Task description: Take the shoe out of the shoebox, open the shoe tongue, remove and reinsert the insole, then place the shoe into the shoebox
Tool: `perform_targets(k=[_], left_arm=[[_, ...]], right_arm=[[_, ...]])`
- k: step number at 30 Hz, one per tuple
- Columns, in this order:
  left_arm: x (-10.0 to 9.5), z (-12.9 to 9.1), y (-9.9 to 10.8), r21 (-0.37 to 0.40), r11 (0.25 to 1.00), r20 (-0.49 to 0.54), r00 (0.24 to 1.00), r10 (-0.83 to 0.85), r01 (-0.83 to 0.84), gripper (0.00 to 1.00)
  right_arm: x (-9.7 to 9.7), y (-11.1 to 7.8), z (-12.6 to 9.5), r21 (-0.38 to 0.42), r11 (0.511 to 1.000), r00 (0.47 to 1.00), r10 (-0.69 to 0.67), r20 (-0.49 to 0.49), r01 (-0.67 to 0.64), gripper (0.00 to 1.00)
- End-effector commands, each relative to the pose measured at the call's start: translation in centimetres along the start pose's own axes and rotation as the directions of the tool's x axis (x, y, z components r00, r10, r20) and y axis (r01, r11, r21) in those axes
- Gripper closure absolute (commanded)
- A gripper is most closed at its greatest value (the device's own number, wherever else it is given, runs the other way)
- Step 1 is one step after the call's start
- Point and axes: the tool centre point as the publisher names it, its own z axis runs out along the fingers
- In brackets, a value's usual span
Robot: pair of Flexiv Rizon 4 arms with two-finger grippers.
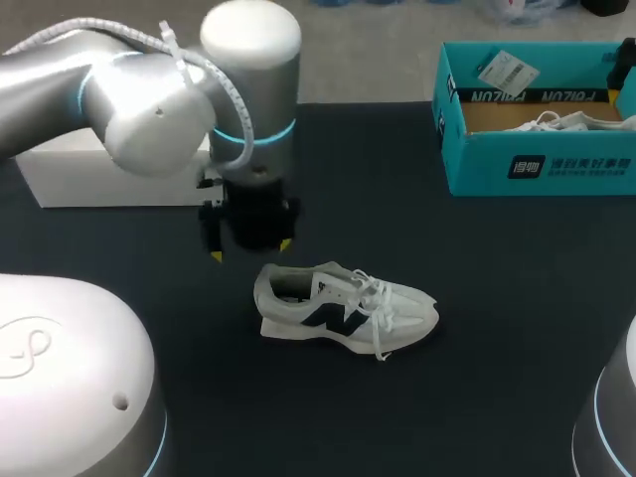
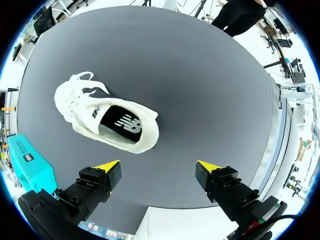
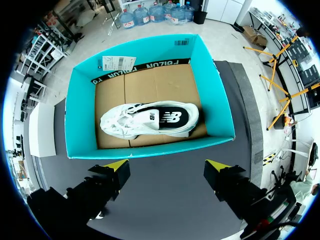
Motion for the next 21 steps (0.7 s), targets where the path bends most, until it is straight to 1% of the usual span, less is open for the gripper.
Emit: perform_targets(k=[1,2,3,4,16,17,18,19,21], left_arm=[[5.2,-1.1,2.1,0.371,0.886,0.248,0.889,-0.385,0.279,0.0],[5.5,-1.1,2.6,0.389,0.874,0.238,0.885,-0.401,0.292,0.0],[5.6,-1.1,3.1,0.393,0.878,0.214,0.901,-0.378,0.275,0.0],[5.4,-1.1,4.1,0.39,0.9,0.166,0.946,-0.278,0.195,0.0],[5.4,-1.1,4.1,0.39,0.9,0.166,0.946,-0.278,0.195,0.0],[5.5,-1.2,4.3,0.482,0.845,0.198,0.909,-0.365,0.234,0.0],[5.8,-1.3,4.6,0.54,0.796,0.223,0.866,-0.449,0.273,0.0],[6.0,-1.4,4.7,0.592,0.752,0.25,0.822,-0.512,0.289,0.0],[6.4,-1.3,5.2,0.667,0.652,0.258,0.71,-0.656,0.36,0.0]], right_arm=[[0.0,0.0,0.0,-0.001,1.0,1.0,0.0,0.0,0.0,0.0],[0.0,0.0,0.0,-0.001,1.0,1.0,0.0,0.0,0.0,0.0],[0.0,0.0,0.0,-0.001,1.0,1.0,0.0,0.0,0.0,0.0],[0.0,0.0,0.0,-0.001,1.0,1.0,0.0,0.0,0.0,0.0],[0.0,0.0,0.0,-0.001,1.0,1.0,0.0,0.0,0.0,0.0],[0.0,0.0,0.0,-0.001,1.0,1.0,0.0,0.0,0.0,0.0],[0.0,0.0,0.0,-0.001,1.0,1.0,0.0,0.0,0.0,0.0],[0.0,0.0,0.0,-0.001,1.0,1.0,0.0,0.0,0.0,0.0],[0.0,0.0,0.0,-0.001,1.0,1.0,0.0,0.0,0.0,0.0]])
